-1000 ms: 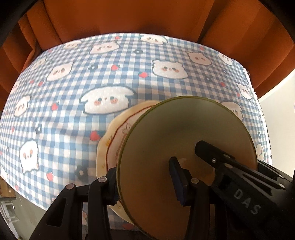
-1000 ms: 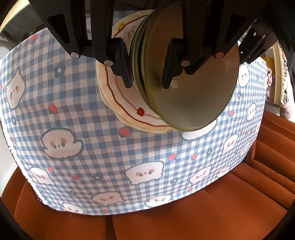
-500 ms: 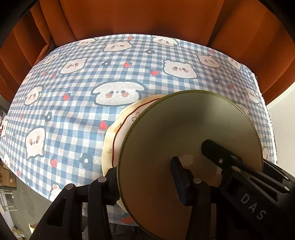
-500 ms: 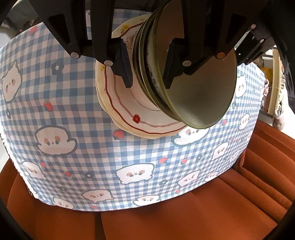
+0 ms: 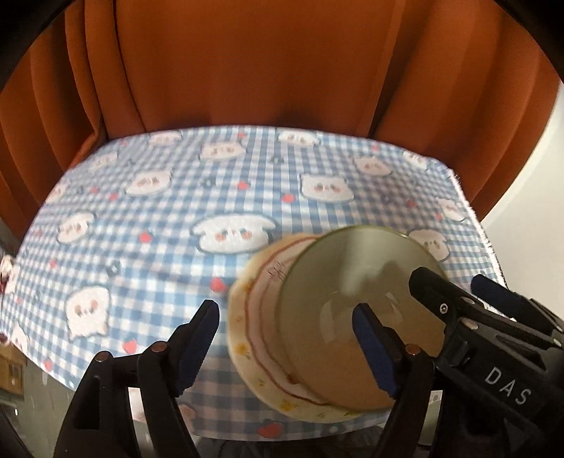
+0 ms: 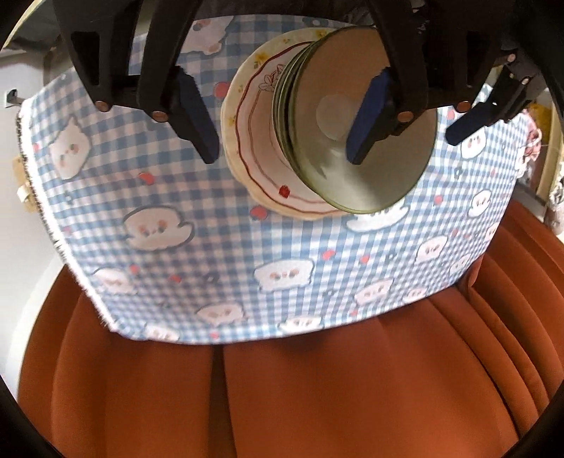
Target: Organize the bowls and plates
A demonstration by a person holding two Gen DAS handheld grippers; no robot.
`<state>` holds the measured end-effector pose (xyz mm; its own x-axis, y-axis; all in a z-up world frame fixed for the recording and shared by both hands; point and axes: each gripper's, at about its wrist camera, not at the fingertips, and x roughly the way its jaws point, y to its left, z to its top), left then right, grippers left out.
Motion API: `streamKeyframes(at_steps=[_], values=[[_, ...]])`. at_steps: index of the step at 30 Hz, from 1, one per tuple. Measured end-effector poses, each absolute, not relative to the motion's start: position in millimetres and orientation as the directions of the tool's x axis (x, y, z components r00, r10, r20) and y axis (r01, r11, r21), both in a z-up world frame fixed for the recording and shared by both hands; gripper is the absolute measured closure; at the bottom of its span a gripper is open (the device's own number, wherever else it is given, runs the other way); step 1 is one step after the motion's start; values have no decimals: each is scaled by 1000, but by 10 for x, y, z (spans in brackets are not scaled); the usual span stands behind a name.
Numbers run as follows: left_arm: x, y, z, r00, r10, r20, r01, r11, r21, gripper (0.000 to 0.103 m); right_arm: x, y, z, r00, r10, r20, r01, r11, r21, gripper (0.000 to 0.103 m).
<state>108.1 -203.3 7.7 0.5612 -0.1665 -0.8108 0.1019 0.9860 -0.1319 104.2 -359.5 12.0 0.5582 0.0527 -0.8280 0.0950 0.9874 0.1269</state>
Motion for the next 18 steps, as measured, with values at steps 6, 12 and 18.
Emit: streamKeyframes(at_steps=[6, 12, 18], values=[[735, -1652, 231, 637, -169, -752, 126, 985, -115, 18, 674, -3228, 335, 639, 2, -769, 93, 993, 79, 12], [395, -1268, 195, 697, -139, -704, 125, 990, -71, 17, 305, -2806, 340, 691, -30, -722, 96, 994, 51, 9], [117, -877, 73, 749, -86, -657, 83, 996, -36, 17, -41, -2476, 215, 739, -70, -670, 132, 990, 42, 9]])
